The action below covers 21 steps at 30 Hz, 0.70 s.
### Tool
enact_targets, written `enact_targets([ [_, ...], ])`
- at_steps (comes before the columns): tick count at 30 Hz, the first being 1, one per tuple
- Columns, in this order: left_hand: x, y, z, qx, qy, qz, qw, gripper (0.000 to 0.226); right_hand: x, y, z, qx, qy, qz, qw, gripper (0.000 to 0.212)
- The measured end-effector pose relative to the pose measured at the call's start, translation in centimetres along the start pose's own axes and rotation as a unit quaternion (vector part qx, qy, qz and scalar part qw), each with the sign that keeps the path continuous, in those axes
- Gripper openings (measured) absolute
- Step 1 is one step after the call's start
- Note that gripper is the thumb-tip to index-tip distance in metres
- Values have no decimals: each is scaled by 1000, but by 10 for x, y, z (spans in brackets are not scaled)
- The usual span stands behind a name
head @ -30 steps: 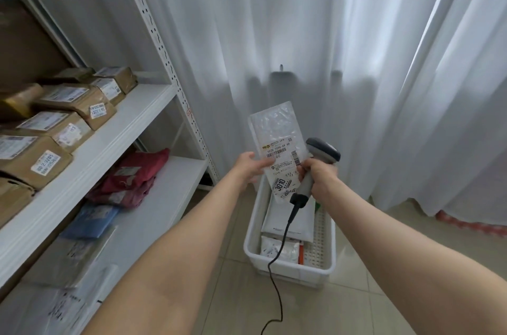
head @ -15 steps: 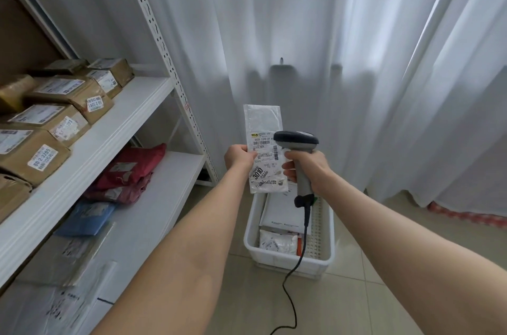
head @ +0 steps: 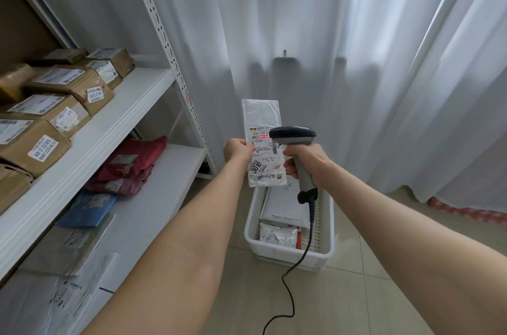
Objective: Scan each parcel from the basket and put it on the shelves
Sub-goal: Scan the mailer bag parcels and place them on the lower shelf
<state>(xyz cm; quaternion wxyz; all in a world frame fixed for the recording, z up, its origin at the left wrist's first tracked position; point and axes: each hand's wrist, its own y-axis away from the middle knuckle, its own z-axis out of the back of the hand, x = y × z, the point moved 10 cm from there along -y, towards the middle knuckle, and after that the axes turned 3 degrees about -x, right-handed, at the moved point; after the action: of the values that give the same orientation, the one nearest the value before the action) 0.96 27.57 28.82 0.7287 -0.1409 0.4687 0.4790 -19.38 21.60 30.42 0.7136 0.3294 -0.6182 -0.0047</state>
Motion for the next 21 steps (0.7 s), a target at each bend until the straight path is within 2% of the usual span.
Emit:
enact_targets([
  [21, 29, -7, 22, -27, 27, 47, 998, 14, 3, 8, -30, 58, 32, -15, 998, 2],
])
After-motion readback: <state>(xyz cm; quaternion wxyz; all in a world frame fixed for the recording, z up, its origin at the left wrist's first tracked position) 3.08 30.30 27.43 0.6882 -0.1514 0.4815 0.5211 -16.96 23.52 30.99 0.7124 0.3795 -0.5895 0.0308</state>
